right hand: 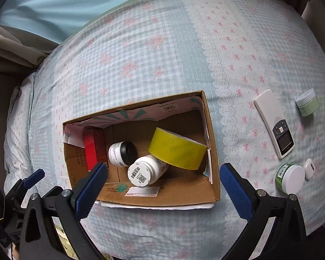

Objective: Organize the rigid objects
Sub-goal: 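Open both tools and lift away from the box, then grasp the white remote with the left tool while the right tool grasps the earbud case, then carry the remote and earbud case over the cardboard box with both tools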

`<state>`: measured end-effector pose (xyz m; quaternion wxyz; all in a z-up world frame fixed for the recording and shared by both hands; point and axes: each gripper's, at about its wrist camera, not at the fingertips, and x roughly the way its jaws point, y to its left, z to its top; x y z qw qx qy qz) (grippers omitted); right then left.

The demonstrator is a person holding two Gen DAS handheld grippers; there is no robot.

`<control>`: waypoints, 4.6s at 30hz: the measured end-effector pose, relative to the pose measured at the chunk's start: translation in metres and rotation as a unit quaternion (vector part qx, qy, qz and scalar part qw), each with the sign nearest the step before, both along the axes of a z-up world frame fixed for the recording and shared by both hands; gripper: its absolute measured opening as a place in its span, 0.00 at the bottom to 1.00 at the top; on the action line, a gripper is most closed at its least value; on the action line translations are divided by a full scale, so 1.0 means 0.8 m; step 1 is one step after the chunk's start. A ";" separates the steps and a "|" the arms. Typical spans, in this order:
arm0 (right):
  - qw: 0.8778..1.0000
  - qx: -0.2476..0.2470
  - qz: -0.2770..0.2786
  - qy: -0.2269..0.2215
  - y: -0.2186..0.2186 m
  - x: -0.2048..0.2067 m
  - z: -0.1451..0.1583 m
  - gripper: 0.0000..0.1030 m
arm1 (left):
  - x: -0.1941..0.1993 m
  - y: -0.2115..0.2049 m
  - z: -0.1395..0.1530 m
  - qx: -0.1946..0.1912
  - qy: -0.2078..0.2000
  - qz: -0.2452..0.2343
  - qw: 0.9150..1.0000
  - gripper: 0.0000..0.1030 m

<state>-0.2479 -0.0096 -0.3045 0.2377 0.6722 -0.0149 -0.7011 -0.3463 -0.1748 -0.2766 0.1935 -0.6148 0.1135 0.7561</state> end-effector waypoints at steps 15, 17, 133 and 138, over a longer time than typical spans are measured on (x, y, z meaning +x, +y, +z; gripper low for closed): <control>0.995 0.007 -0.002 0.095 0.055 0.080 0.110 1.00 | 0.062 -0.008 0.083 0.014 0.057 -0.007 0.998 1.00; 0.993 0.010 -0.003 0.114 0.074 0.087 0.124 1.00 | 0.075 -0.002 0.095 0.021 0.067 -0.002 0.998 1.00; 0.989 0.042 0.139 0.006 0.436 -0.085 -0.067 0.41 | 0.165 0.433 -0.020 0.058 -0.020 0.080 0.995 0.57; 0.993 0.002 0.116 0.016 0.408 -0.089 -0.037 0.41 | 0.174 0.374 0.019 0.053 0.000 0.098 0.994 0.57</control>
